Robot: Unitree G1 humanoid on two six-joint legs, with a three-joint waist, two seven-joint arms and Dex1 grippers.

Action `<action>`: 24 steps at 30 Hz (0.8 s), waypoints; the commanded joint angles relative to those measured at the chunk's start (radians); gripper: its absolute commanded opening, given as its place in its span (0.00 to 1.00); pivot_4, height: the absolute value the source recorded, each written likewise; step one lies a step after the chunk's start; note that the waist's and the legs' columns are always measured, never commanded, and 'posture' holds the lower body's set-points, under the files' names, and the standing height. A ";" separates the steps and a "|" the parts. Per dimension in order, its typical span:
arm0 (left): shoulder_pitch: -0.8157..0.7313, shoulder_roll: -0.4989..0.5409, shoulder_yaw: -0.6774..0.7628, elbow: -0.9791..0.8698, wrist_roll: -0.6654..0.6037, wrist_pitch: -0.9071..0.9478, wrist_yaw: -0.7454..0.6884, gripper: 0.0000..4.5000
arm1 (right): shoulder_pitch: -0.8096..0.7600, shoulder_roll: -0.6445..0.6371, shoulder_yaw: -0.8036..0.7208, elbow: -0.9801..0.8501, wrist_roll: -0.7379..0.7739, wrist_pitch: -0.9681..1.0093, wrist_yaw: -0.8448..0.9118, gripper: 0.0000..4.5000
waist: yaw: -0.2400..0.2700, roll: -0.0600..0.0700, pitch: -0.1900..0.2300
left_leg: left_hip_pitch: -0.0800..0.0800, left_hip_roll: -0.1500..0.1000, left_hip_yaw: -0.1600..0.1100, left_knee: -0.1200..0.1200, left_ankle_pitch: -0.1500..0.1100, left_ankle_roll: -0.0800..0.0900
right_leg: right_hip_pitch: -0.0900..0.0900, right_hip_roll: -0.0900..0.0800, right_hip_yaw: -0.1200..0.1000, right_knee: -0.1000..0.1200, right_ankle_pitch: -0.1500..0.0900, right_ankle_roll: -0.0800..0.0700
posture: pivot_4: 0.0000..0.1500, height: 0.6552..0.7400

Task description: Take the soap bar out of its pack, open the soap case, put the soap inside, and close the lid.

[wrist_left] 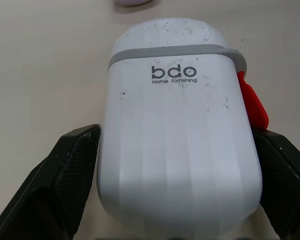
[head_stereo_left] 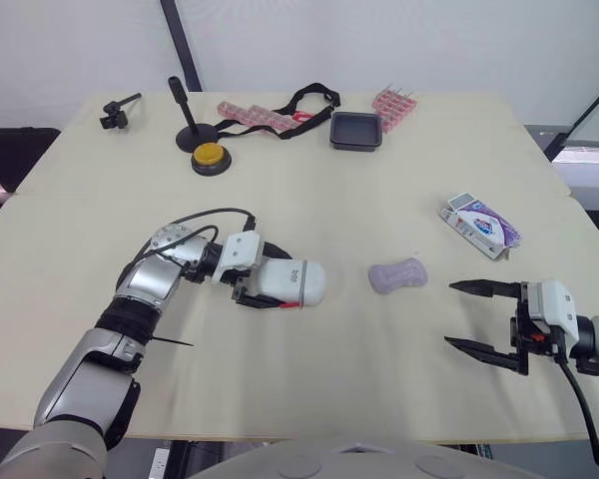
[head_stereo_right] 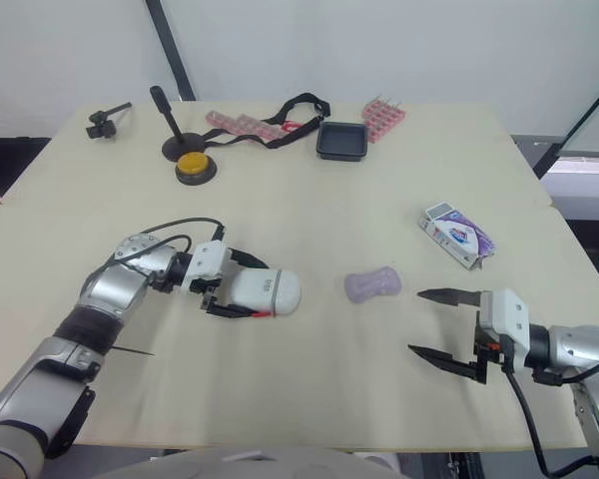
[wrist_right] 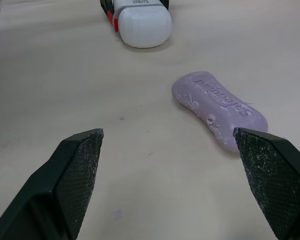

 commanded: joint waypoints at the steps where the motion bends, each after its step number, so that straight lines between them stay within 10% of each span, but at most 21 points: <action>1: 0.006 0.010 0.016 -0.023 -0.012 -0.004 -0.005 1.00 | -0.008 -0.017 -0.031 -0.006 0.011 0.000 -0.001 0.99 | 0.000 0.000 0.000 | 0.000 0.000 0.000 0.000 0.000 0.000 | 0.000 0.000 0.000 0.000 0.000 0.000 | 1.00 0.87; 8: 0.005 0.006 0.014 -0.020 -0.007 -0.017 -0.001 0.77 | -0.004 -0.020 -0.030 -0.015 0.012 0.011 -0.004 1.00 | 0.000 0.000 0.000 | 0.000 0.000 0.000 0.000 0.000 0.000 | 0.000 0.000 0.000 0.000 0.000 0.000 | 1.00 0.87; 17: -0.004 -0.001 0.028 -0.005 0.001 -0.080 0.035 0.77 | 0.002 -0.023 -0.036 -0.033 0.021 0.037 -0.015 1.00 | 0.000 0.000 0.000 | 0.000 0.000 0.000 0.000 0.000 0.000 | 0.000 0.000 0.000 0.000 0.000 0.000 | 1.00 0.87; 24: 0.033 -0.019 0.082 -0.094 -0.033 -0.259 0.117 0.77 | -0.090 -0.154 -0.061 -0.249 0.338 0.570 -0.190 1.00 | -0.003 0.000 0.001 | 0.000 0.001 0.000 0.000 0.000 0.000 | 0.000 0.001 0.001 0.000 0.000 0.000 | 1.00 0.87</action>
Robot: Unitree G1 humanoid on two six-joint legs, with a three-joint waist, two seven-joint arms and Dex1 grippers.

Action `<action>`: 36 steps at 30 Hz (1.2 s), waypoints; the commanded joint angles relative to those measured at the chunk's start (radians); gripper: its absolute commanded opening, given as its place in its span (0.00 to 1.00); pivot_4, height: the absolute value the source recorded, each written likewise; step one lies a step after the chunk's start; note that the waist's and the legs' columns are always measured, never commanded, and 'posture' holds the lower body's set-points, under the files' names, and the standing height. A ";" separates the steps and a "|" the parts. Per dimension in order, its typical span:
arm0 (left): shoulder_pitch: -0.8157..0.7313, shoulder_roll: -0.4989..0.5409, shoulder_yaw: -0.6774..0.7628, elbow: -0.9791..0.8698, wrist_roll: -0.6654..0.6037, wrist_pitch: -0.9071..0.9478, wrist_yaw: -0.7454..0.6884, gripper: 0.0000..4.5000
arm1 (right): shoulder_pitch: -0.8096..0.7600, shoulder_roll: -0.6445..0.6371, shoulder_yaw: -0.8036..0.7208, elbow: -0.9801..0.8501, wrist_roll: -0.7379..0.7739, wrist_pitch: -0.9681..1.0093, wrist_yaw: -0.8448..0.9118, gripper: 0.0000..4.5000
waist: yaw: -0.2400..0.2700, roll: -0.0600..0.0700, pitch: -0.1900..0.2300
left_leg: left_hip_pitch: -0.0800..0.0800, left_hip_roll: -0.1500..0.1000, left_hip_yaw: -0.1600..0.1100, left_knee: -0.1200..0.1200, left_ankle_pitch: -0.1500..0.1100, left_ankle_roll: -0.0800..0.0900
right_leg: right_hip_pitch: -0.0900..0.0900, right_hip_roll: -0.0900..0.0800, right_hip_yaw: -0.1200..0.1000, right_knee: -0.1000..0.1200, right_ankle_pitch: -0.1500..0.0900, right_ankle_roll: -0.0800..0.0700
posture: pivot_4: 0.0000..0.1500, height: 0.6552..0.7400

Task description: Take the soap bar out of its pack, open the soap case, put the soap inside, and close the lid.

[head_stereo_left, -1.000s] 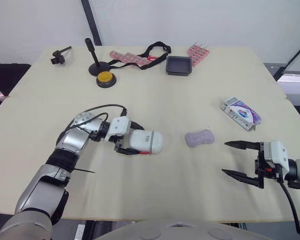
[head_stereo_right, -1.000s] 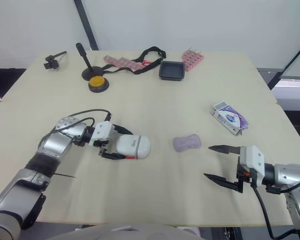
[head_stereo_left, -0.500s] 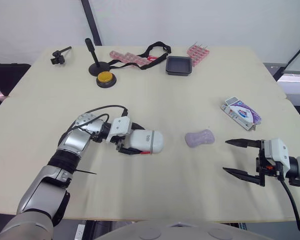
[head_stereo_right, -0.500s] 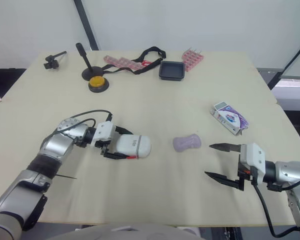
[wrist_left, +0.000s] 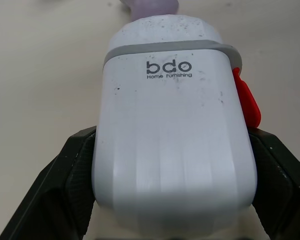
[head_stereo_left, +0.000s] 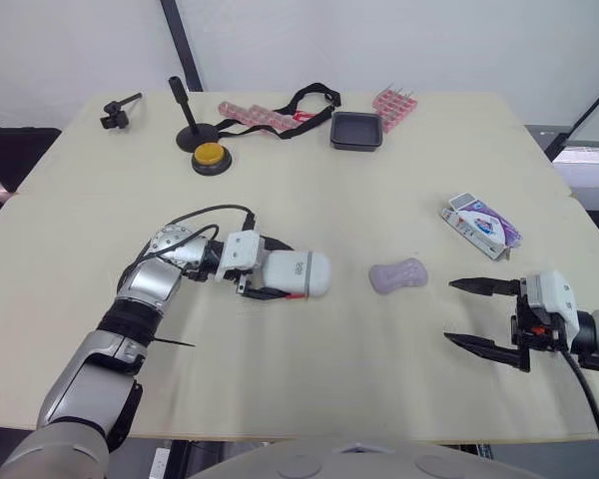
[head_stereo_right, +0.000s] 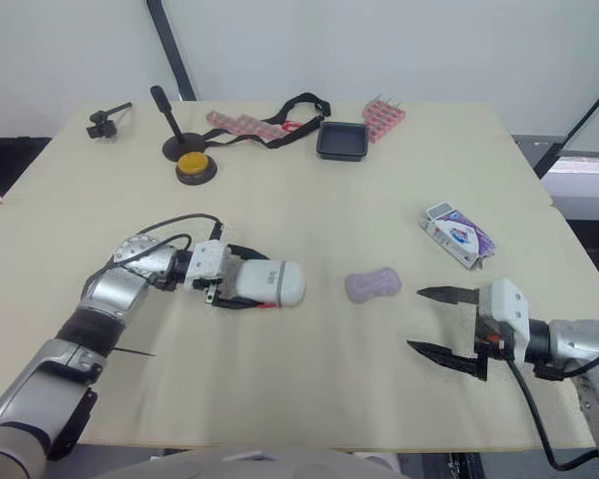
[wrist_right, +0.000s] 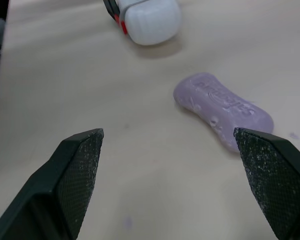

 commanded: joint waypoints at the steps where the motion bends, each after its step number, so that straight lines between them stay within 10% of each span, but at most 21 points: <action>1: 0.025 -0.005 0.042 -0.084 -0.029 -0.100 0.042 0.77 | -0.089 -0.061 -0.052 -0.121 0.222 0.291 -0.135 1.00 | 0.000 0.000 0.000 | 0.000 0.000 0.000 0.000 0.000 0.000 | 0.000 0.000 0.000 0.000 0.000 0.000 | 1.00 0.87; 15: 0.078 -0.144 0.032 -0.243 0.117 -0.272 0.381 0.77 | -0.554 0.042 0.153 -0.084 0.998 0.822 -0.920 1.00 | 0.027 0.000 0.000 | 0.001 -0.001 0.000 -0.002 0.004 -0.010 | 0.000 0.003 0.001 -0.002 0.000 0.001 | 1.00 0.87; 36: 0.102 -0.096 -0.031 -0.301 0.057 -0.177 0.361 0.77 | -0.612 0.042 0.198 -0.048 1.023 0.875 -1.003 1.00 | 0.029 0.000 0.001 | 0.000 -0.001 0.000 -0.007 0.005 -0.017 | 0.000 0.005 0.001 -0.003 0.003 0.008 | 1.00 0.87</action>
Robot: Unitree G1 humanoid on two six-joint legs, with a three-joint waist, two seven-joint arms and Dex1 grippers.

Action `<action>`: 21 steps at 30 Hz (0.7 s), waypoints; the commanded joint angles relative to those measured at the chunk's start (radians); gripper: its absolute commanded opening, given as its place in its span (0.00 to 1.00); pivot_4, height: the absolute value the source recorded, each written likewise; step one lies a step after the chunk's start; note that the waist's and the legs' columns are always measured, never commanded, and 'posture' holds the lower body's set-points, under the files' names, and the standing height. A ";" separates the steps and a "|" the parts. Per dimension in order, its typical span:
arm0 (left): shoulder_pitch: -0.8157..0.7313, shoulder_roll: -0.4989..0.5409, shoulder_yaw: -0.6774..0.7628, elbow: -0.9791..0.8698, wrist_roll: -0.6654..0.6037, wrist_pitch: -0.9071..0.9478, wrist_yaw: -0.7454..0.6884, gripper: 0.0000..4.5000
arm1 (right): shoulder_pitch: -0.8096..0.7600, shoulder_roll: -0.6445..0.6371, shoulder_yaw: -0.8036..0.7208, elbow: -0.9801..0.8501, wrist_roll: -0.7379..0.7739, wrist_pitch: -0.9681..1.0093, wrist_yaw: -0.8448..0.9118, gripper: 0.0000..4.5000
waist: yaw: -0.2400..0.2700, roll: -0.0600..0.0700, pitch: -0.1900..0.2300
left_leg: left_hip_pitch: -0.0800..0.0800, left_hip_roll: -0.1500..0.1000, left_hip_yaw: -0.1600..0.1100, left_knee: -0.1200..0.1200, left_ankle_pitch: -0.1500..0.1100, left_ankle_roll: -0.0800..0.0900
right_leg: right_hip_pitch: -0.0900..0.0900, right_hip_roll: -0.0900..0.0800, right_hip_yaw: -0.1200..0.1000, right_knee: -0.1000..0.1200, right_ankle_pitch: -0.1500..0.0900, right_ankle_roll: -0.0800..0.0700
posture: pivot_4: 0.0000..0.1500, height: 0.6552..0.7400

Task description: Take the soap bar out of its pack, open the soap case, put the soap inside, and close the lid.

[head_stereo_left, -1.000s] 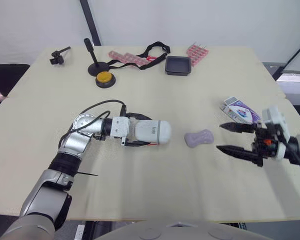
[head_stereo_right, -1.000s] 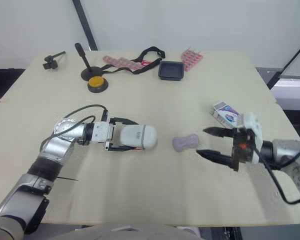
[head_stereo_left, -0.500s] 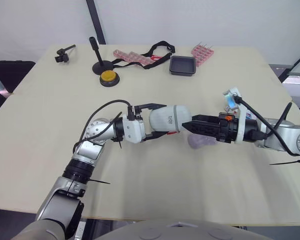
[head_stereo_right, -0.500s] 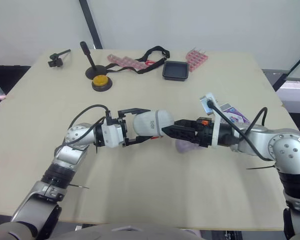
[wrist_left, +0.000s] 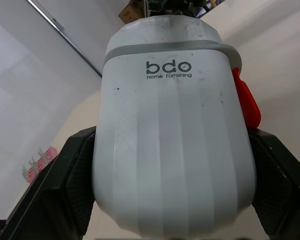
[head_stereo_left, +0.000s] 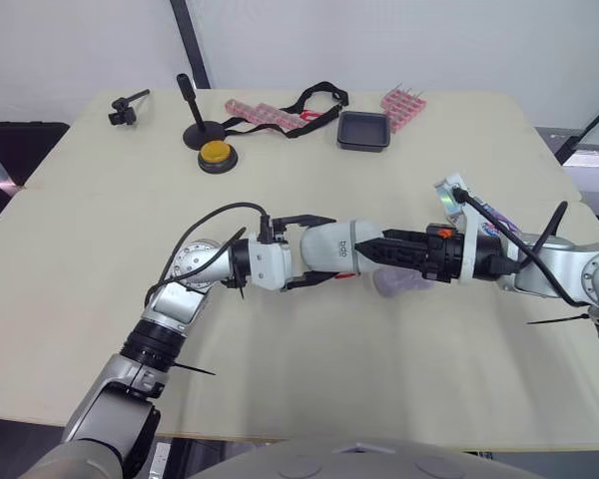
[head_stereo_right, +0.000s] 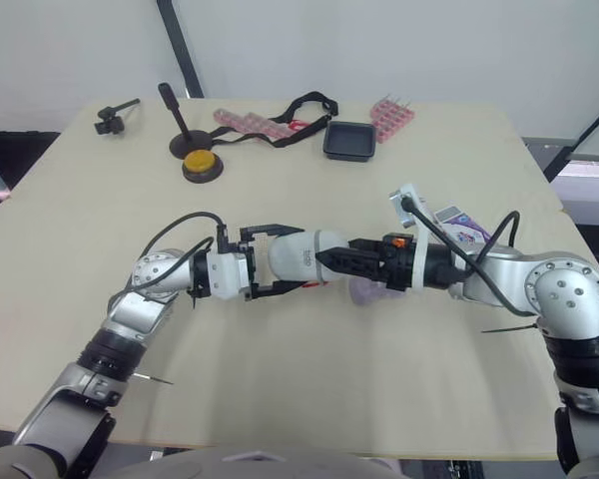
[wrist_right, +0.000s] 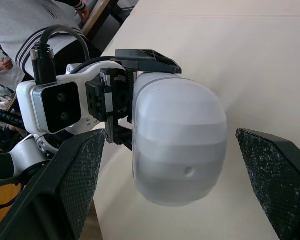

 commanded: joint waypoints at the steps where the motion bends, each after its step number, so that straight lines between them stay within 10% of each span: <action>1: -0.002 0.012 0.004 -0.037 -0.024 -0.001 0.002 0.77 | -0.010 -0.030 -0.021 -0.003 0.001 0.020 0.033 1.00 | 0.000 0.000 0.000 | 0.000 0.000 0.000 0.000 0.000 0.000 | 0.000 0.000 0.000 0.000 0.000 0.000 | 1.00 0.87; 5: -0.004 0.013 -0.003 -0.038 -0.023 0.003 0.001 0.77 | -0.009 -0.036 -0.019 -0.003 -0.001 0.029 0.043 1.00 | -0.001 0.000 0.000 | 0.000 0.000 0.000 0.000 0.000 0.000 | 0.000 0.000 0.000 0.000 0.000 0.000 | 1.00 0.87; 13: -0.003 0.010 -0.010 -0.045 -0.022 0.008 0.002 0.77 | -0.004 -0.032 -0.013 0.003 -0.025 0.041 0.050 0.47 | -0.001 0.000 0.000 | 0.000 0.000 0.000 -0.001 0.000 -0.001 | 0.000 0.000 0.000 0.000 0.000 0.000 | 1.00 0.87; 21: 0.001 0.006 -0.014 -0.056 -0.027 0.019 0.003 0.77 | -0.007 -0.019 -0.009 0.021 -0.039 0.047 0.062 0.44 | -0.001 0.000 0.000 | 0.000 0.000 0.000 -0.001 0.001 -0.001 | 0.000 0.000 0.000 0.000 0.000 0.000 | 1.00 0.87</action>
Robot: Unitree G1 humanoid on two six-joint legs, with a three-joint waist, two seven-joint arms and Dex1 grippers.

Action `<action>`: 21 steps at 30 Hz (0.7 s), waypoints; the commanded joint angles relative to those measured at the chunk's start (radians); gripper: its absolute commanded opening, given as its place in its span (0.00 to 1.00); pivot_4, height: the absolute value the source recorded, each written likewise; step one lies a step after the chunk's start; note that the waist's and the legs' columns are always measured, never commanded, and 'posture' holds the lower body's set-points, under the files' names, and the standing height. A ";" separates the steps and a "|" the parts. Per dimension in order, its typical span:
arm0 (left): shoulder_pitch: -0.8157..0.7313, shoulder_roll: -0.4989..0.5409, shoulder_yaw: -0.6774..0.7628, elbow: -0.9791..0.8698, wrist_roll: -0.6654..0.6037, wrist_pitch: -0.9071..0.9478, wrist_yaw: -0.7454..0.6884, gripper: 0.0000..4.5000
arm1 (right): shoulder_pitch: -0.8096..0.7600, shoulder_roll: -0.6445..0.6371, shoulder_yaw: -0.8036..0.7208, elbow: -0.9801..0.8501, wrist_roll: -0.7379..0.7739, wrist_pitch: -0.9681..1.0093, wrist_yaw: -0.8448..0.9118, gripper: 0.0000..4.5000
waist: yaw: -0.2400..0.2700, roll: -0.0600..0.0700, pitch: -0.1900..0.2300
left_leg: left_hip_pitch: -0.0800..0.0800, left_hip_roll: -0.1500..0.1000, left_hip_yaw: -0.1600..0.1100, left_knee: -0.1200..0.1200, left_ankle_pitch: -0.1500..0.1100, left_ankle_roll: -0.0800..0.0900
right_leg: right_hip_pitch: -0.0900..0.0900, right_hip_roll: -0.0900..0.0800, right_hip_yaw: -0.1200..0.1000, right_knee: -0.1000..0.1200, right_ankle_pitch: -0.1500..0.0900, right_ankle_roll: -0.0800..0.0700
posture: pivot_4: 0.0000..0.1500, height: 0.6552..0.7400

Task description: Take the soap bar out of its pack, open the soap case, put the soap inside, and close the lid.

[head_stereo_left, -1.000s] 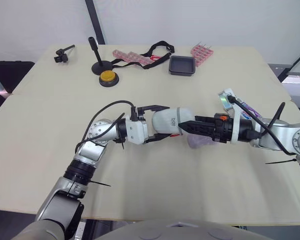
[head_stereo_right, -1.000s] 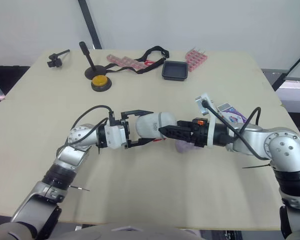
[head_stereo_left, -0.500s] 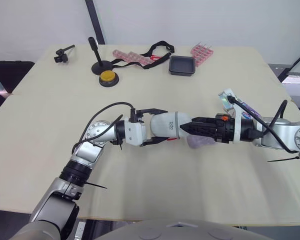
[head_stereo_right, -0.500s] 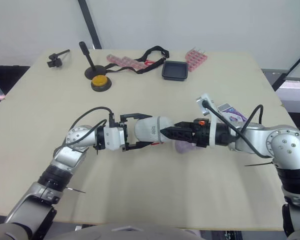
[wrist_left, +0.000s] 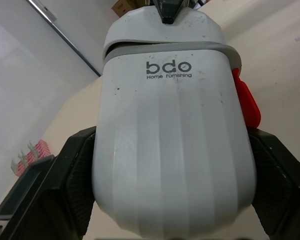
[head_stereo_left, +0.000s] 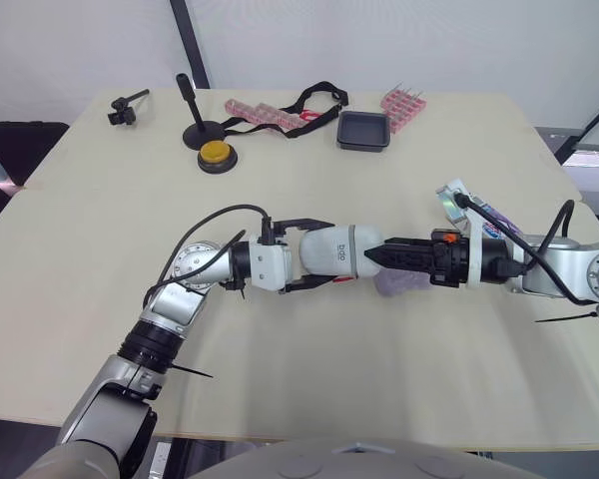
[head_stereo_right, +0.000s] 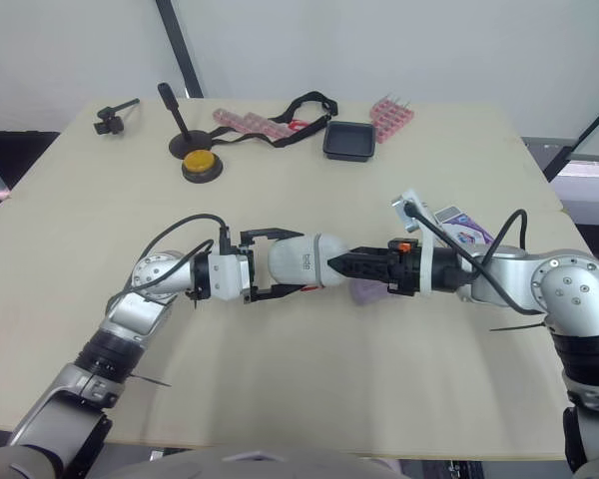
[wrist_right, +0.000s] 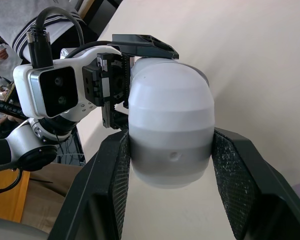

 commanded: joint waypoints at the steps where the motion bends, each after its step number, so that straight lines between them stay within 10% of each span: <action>1: -0.003 -0.004 -0.003 -0.053 -0.027 -0.007 0.005 0.77 | -0.008 0.001 -0.009 -0.005 -0.013 0.002 0.010 0.44 | 0.000 0.000 0.000 | 0.000 0.000 0.000 0.000 0.000 0.000 | 0.000 0.000 0.000 0.000 0.000 0.000 | 1.00 0.87; 21: 0.033 0.023 0.010 -0.085 -0.058 0.022 -0.016 0.77 | 0.067 -0.216 -0.116 0.173 0.012 0.177 0.259 0.44 | 0.002 0.000 0.000 | 0.000 0.000 0.000 -0.001 0.000 0.000 | 0.000 0.000 0.000 -0.001 0.000 0.000 | 1.00 0.87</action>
